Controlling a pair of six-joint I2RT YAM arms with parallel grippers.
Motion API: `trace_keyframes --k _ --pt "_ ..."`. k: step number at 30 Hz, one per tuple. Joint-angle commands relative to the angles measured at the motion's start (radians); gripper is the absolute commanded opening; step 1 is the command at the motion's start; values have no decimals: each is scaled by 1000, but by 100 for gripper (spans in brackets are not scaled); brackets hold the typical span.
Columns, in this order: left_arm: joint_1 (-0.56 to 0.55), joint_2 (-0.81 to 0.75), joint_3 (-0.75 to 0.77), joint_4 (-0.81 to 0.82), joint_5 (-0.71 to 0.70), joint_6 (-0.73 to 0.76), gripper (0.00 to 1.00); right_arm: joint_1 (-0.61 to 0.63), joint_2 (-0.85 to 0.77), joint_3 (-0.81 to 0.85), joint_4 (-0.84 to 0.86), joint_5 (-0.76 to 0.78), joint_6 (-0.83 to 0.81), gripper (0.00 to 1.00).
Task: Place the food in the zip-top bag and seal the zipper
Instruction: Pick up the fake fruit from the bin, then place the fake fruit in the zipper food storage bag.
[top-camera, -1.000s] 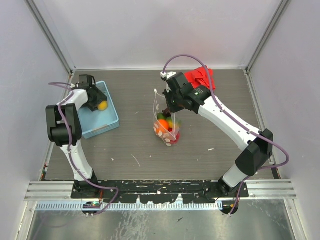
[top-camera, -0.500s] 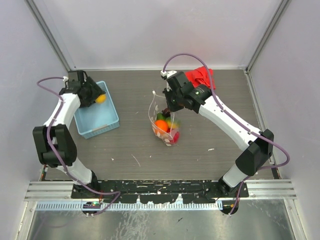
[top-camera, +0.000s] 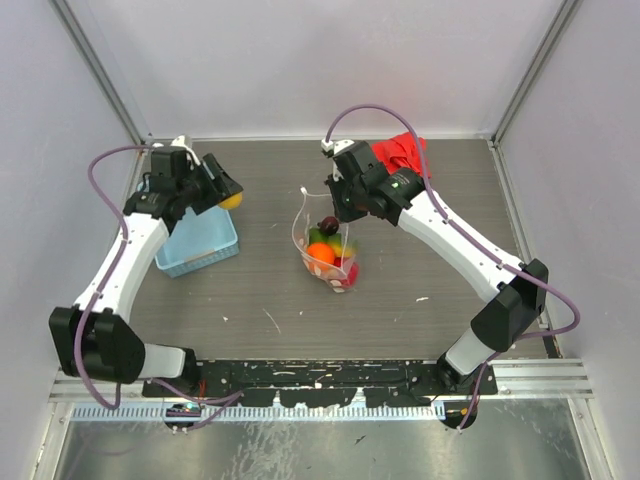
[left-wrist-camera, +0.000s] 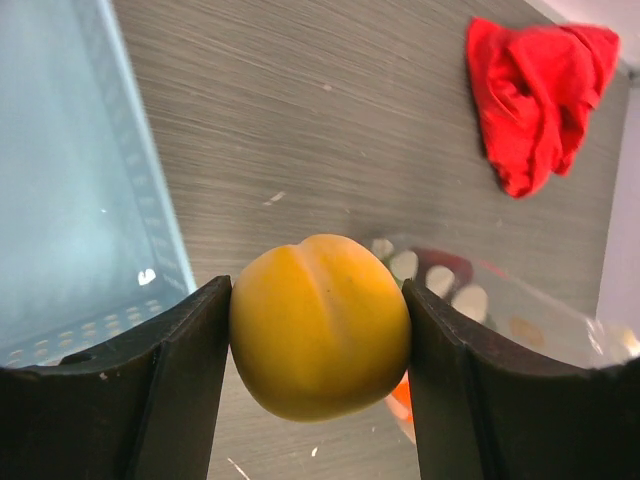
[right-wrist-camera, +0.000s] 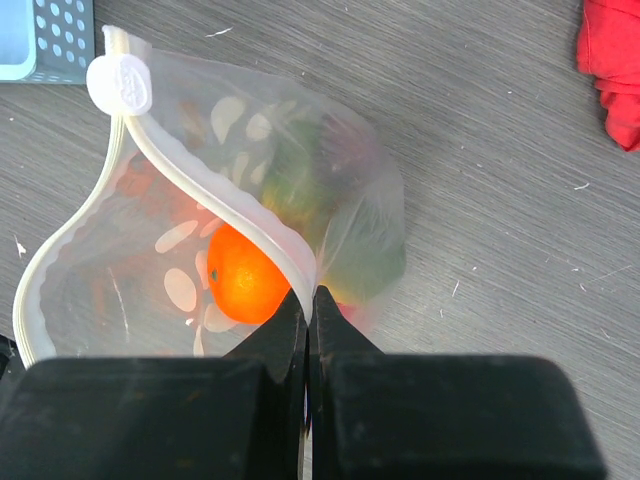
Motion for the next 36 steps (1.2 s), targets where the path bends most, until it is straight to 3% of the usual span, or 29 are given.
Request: trace_keyframes --k 1,19,27,36 --pt "-67 -141 -26 43 21 63 51 9 -6 61 19 -5 9 0" --pt "-393 -320 -87 213 53 191 48 17 6 77 14 -9 11 0" --pt "-590 -298 -87 279 -35 316 48 19 9 80 14 -11 11 0" --pt "-685 -207 -71 299 -114 390 49 21 7 74 12 -11 11 0"
